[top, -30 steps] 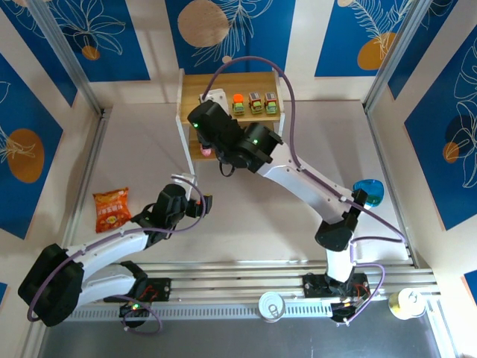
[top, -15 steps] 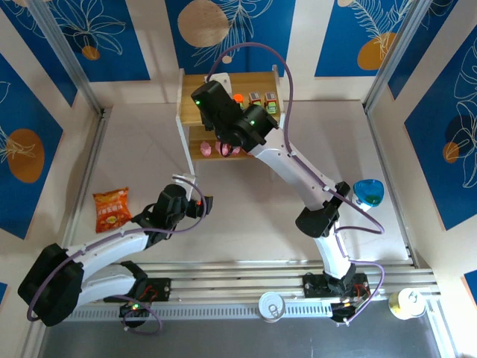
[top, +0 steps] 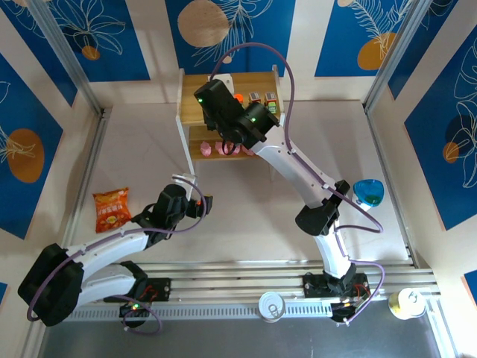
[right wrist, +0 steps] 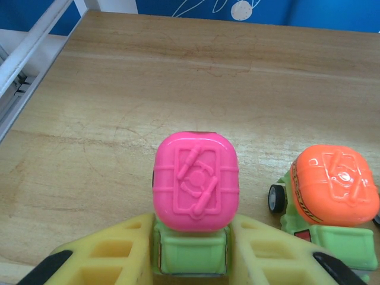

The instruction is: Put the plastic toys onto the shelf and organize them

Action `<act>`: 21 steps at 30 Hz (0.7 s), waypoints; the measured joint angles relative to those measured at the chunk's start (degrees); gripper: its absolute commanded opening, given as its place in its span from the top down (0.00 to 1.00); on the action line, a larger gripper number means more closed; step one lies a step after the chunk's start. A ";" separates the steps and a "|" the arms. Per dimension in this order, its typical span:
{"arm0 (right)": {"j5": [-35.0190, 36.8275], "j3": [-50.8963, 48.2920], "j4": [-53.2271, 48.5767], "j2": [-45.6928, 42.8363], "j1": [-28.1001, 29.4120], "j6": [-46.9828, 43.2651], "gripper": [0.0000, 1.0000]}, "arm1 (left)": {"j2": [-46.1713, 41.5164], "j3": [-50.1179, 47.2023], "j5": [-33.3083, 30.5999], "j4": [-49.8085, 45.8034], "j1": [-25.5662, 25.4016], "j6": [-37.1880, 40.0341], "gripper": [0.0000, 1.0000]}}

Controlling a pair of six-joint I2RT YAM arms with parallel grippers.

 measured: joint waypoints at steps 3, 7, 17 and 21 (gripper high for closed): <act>-0.02 0.00 -0.04 0.46 -0.28 0.15 0.70 | 0.00 0.00 0.00 0.00 0.00 0.00 0.00; 0.00 -0.02 -0.09 1.16 -0.66 0.35 0.70 | 0.00 0.00 0.00 0.02 0.00 0.00 0.00; 0.02 -0.02 0.09 1.22 -1.07 0.85 0.66 | 0.00 0.00 -0.02 0.00 0.00 0.00 0.00; 0.04 -0.02 0.07 1.25 -1.18 1.29 0.61 | 0.00 0.00 -0.02 0.00 0.00 -0.02 0.00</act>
